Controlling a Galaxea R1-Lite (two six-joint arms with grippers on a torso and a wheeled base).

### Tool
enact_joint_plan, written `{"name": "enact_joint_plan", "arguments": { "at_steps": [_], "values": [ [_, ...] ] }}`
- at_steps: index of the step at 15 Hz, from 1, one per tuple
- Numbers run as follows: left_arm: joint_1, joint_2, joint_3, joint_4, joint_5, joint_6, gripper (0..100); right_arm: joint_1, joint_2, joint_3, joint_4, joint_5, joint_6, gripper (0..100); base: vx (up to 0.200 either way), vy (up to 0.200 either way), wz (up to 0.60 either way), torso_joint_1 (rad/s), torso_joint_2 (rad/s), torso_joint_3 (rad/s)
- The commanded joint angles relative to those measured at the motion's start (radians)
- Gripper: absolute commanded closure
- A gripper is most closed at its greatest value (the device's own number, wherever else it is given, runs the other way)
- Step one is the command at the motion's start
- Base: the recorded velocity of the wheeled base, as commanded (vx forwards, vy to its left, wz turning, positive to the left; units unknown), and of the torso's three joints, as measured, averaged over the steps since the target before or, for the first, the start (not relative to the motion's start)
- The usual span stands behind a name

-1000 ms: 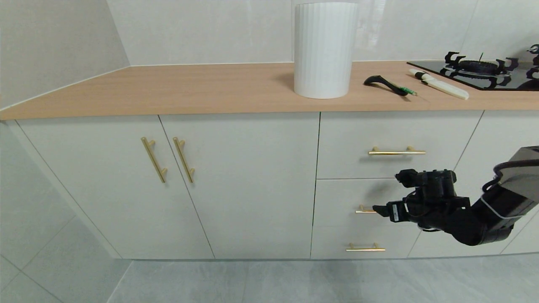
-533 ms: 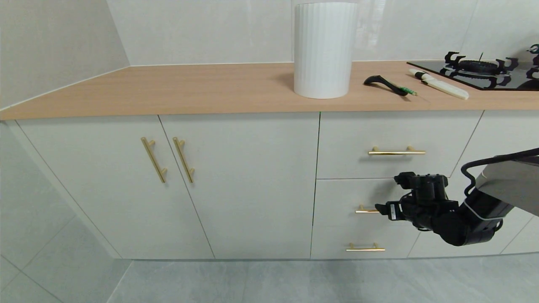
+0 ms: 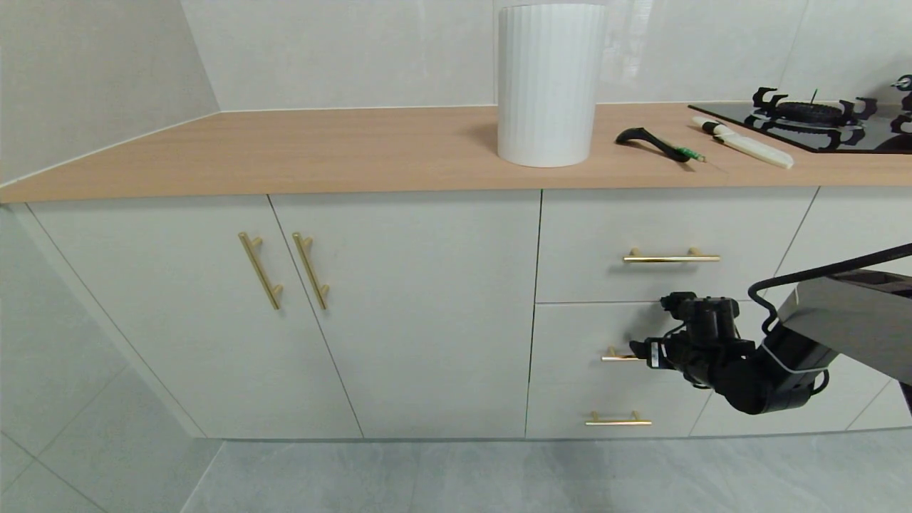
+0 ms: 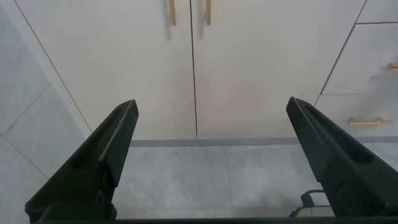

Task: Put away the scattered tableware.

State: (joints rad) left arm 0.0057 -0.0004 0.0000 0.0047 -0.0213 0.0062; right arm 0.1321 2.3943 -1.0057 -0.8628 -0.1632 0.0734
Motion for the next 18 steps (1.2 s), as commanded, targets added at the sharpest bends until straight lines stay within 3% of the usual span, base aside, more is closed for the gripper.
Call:
{"name": "enact_joint_plan", "arguments": {
  "at_steps": [1, 18],
  "values": [
    [0.0, 0.0, 0.0, 0.0, 0.0, 0.0, 0, 0.012, 0.014, -0.001, -0.015, -0.001, -0.001, 0, 0.0, 0.0, 0.0, 0.0, 0.0, 0.0],
    [0.0, 0.0, 0.0, 0.0, 0.0, 0.0, 0, 0.009, 0.026, 0.053, -0.013, -0.016, -0.063, 0, 0.0, 0.0, 0.0, 0.0, 0.0, 0.0]
  ]
}}
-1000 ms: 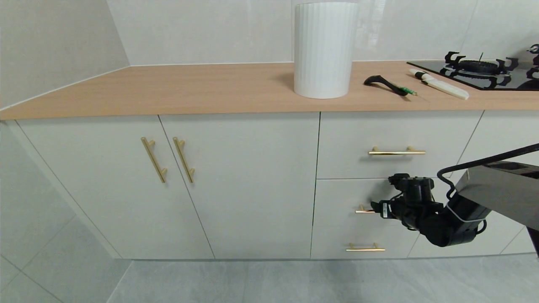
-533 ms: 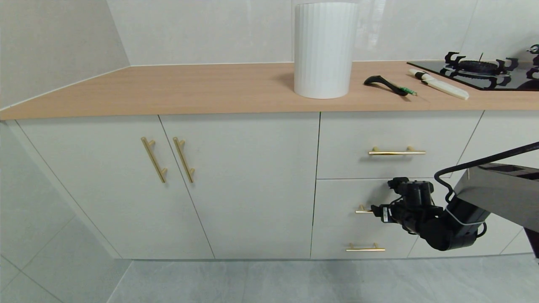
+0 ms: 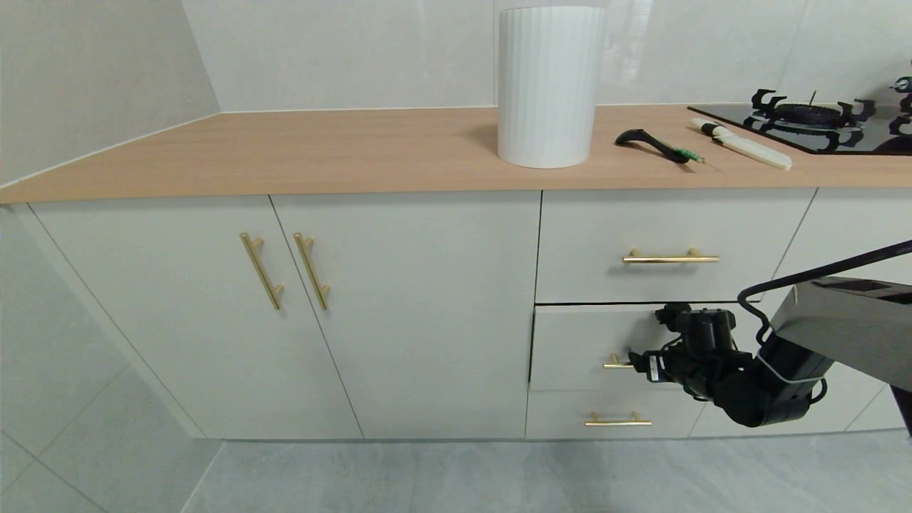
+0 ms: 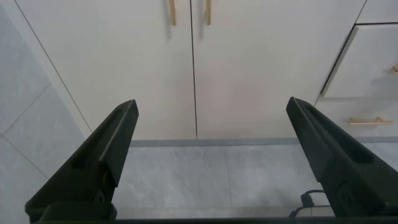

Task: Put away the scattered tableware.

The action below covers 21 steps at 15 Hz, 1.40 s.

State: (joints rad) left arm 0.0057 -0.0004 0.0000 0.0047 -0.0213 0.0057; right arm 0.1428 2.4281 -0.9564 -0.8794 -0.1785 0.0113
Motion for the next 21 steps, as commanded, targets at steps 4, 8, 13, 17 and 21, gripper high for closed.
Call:
{"name": "enact_joint_plan", "arguments": {
  "at_steps": [4, 8, 13, 17, 21],
  "values": [
    [0.0, 0.0, 0.0, 0.0, 0.0, 0.0, 0, 0.003, -0.213, 0.091, 0.131, 0.062, -0.001, 0, 0.0, 0.0, 0.0, 0.0, 0.0, 0.0],
    [0.0, 0.0, 0.0, 0.0, 0.0, 0.0, 0, 0.004, -0.649, 0.07, 0.591, 0.14, 0.001, 0, 0.0, 0.0, 0.0, 0.0, 0.0, 0.0],
    [0.0, 0.0, 0.0, 0.0, 0.0, 0.0, 0, 0.037, -0.712, 0.045, 0.651, 0.14, 0.01, 0, 0.0, 0.0, 0.0, 0.0, 0.0, 0.0],
    [0.0, 0.0, 0.0, 0.0, 0.0, 0.0, 0, 0.051, -0.544, -0.002, 0.525, 0.122, 0.022, 0, 0.0, 0.0, 0.0, 0.0, 0.0, 0.0],
    [0.0, 0.0, 0.0, 0.0, 0.0, 0.0, 0, 0.055, -0.425, -0.033, 0.456, 0.067, 0.049, 0, 0.0, 0.0, 0.0, 0.0, 0.0, 0.0]
  ]
}}
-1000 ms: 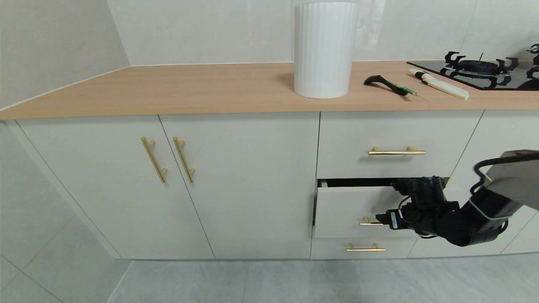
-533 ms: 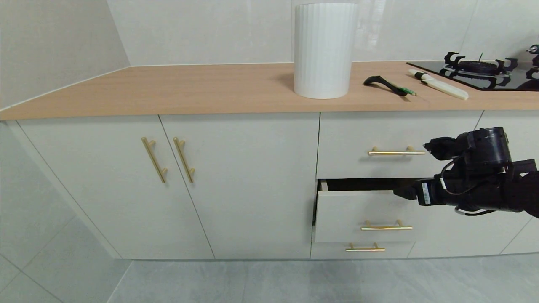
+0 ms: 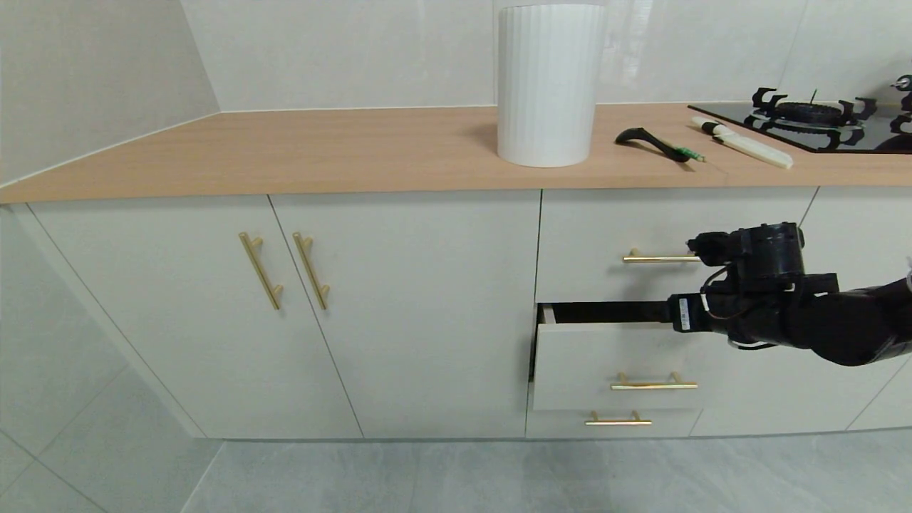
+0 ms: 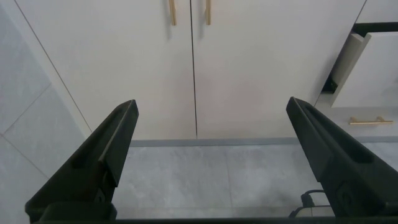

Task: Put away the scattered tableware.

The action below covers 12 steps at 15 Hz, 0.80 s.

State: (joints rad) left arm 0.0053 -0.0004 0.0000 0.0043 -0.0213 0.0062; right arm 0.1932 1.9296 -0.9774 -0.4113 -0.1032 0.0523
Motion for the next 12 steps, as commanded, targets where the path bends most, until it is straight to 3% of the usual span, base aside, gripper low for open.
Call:
{"name": "enact_joint_plan", "arguments": {
  "at_steps": [1, 12],
  "values": [
    [0.001, 0.0, 0.0, 0.0, 0.0, 0.0, 0, 0.012, 0.089, -0.015, -0.032, -0.029, 0.02, 0, 0.0, 0.0, 0.0, 0.0, 0.0, 0.0],
    [0.001, 0.0, 0.0, 0.0, 0.0, 0.0, 0, 0.014, 0.216, -0.017, -0.244, -0.082, 0.02, 0, 0.0, 0.0, 0.0, 0.0, 0.0, 0.0]
  ]
}}
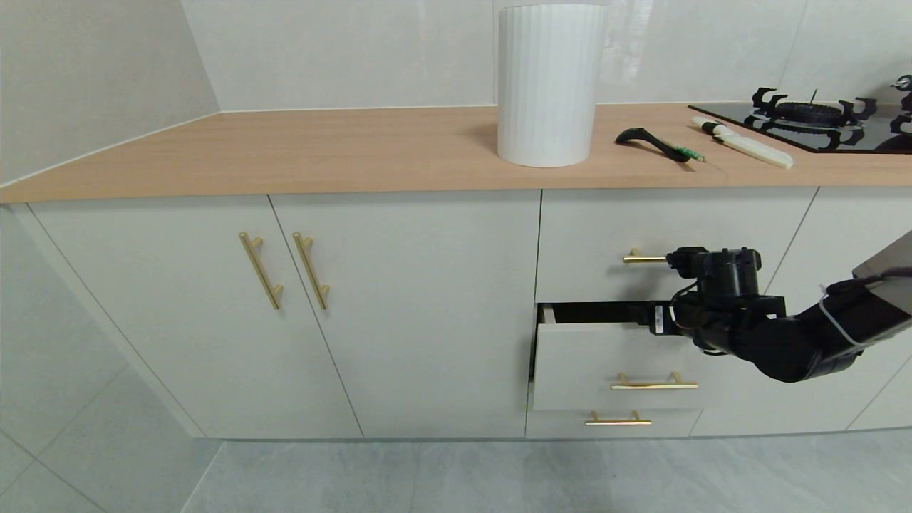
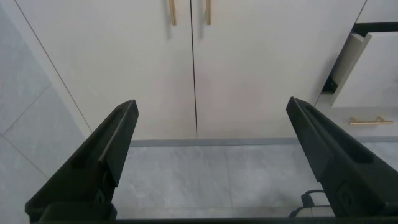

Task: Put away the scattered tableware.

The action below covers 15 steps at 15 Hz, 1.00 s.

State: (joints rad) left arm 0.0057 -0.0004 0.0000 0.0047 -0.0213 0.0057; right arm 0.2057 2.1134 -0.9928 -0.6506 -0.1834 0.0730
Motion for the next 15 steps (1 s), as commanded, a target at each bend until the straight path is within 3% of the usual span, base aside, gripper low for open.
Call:
{"name": "enact_joint_plan", "arguments": {
  "at_steps": [1, 8, 15],
  "values": [
    [0.0, 0.0, 0.0, 0.0, 0.0, 0.0, 0, 0.001, 0.046, -0.003, -0.009, -0.021, -0.001, 0, 0.0, 0.0, 0.0, 0.0, 0.0, 0.0],
    [0.0, 0.0, 0.0, 0.0, 0.0, 0.0, 0, 0.0, 0.033, 0.022, -0.004, -0.028, -0.002, 0, 0.0, 0.0, 0.0, 0.0, 0.0, 0.0],
    [0.0, 0.0, 0.0, 0.0, 0.0, 0.0, 0, 0.023, -0.118, 0.207, -0.003, -0.027, -0.001, 0, 0.0, 0.0, 0.0, 0.0, 0.0, 0.0]
  ]
}}
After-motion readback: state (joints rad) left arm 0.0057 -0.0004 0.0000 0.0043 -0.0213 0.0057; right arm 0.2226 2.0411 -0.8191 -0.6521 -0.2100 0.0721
